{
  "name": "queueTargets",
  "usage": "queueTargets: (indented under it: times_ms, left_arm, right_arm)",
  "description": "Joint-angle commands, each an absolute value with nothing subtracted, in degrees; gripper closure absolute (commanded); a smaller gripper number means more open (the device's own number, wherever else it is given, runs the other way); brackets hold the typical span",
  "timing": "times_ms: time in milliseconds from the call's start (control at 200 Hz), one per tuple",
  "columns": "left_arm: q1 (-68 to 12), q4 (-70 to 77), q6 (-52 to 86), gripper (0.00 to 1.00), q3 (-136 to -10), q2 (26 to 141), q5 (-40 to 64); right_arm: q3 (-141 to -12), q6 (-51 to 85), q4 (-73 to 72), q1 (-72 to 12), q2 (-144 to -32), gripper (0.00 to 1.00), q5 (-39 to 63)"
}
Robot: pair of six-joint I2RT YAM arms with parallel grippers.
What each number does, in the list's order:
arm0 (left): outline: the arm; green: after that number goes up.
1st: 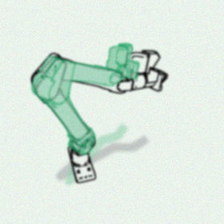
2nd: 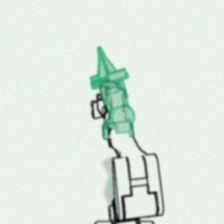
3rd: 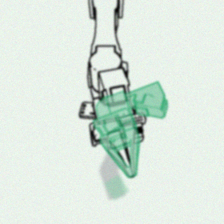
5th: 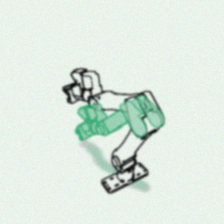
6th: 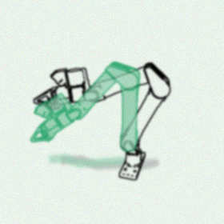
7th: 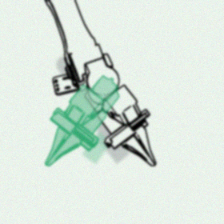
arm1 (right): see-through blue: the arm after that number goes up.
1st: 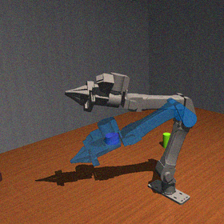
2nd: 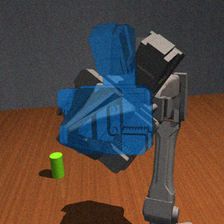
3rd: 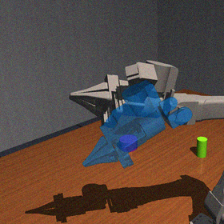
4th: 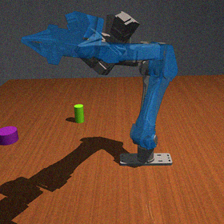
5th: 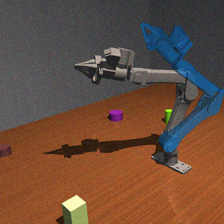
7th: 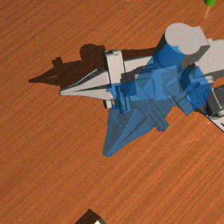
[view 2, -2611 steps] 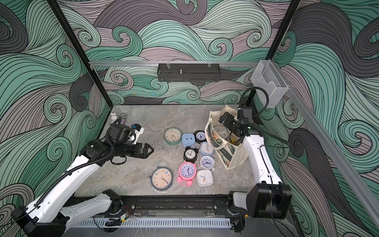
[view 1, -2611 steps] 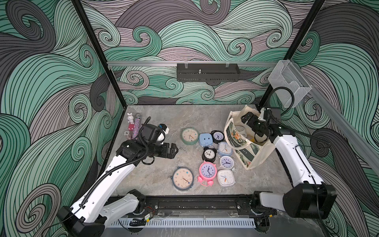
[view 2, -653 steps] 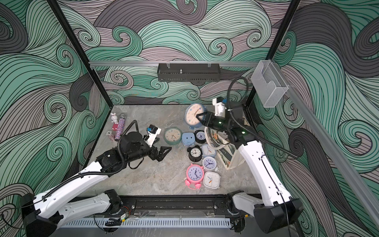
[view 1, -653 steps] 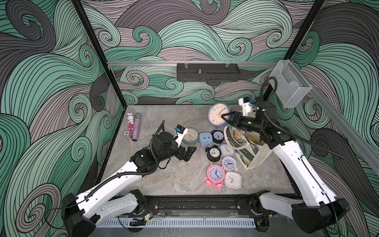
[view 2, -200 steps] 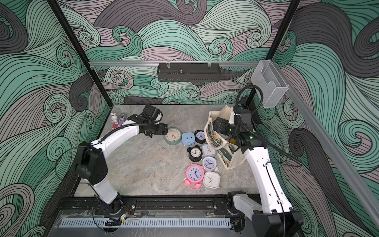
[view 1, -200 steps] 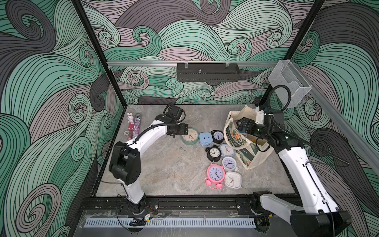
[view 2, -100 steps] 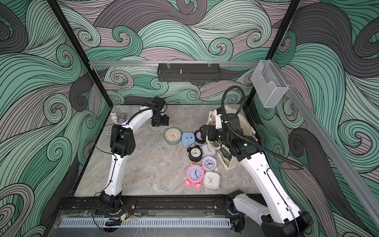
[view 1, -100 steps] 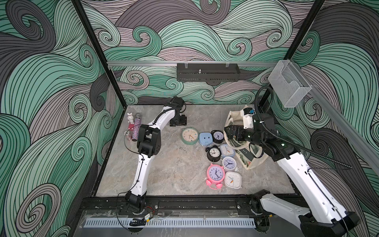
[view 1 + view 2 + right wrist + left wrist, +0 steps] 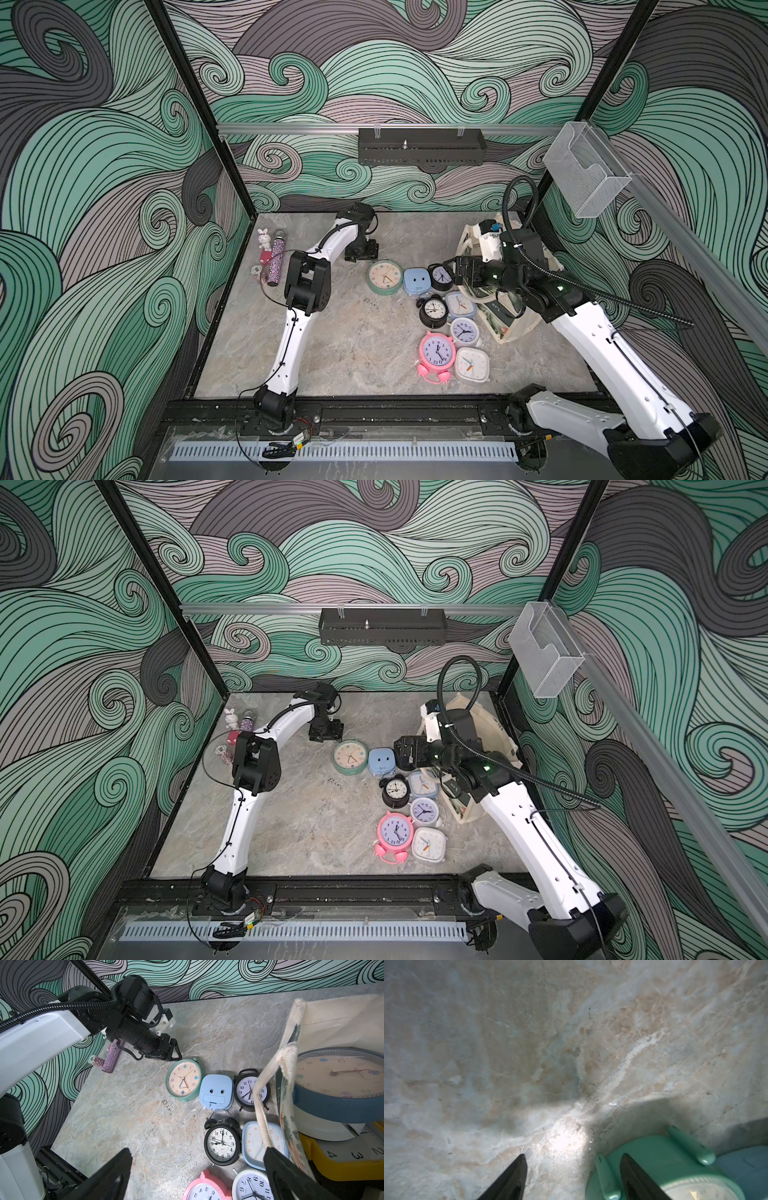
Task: Put the alarm clock into the canvas bag
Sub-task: Move the alarm to the center of the board.
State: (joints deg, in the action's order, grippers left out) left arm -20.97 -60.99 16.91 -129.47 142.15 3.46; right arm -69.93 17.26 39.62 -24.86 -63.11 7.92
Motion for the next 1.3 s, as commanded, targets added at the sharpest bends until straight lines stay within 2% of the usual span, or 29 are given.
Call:
queueTargets:
  times_ms: [0, 415, 690, 1121, 1296]
  left_arm:
    - [-21.2, -63.5, 15.8, 0.28, -127.1, 141.4, 3.7]
    - [-22.7, -53.3, 17.4, 0.3, -97.2, 122.4, 4.2]
    - [-28.8, -47.8, 18.9, 0.3, -80.6, 109.4, 6.4]
    - [-39.6, -44.9, 20.9, 0.28, -72.0, 103.0, 8.7]
    - [-39.9, -45.6, 18.4, 0.26, -71.2, 100.4, 4.0]
  right_arm:
    - [-69.2, 16.7, 38.5, -25.3, -63.1, 0.0, 9.0]
    - [-68.6, 17.8, 37.2, -26.0, -63.0, 0.0, 10.8]
    - [-67.1, 18.6, 36.7, -26.4, -61.8, 0.0, 11.9]
    - [-66.0, 19.7, 36.6, -28.0, -61.2, 0.0, 12.6]
    - [-65.4, 20.1, 36.0, -28.5, -60.8, 0.0, 12.9]
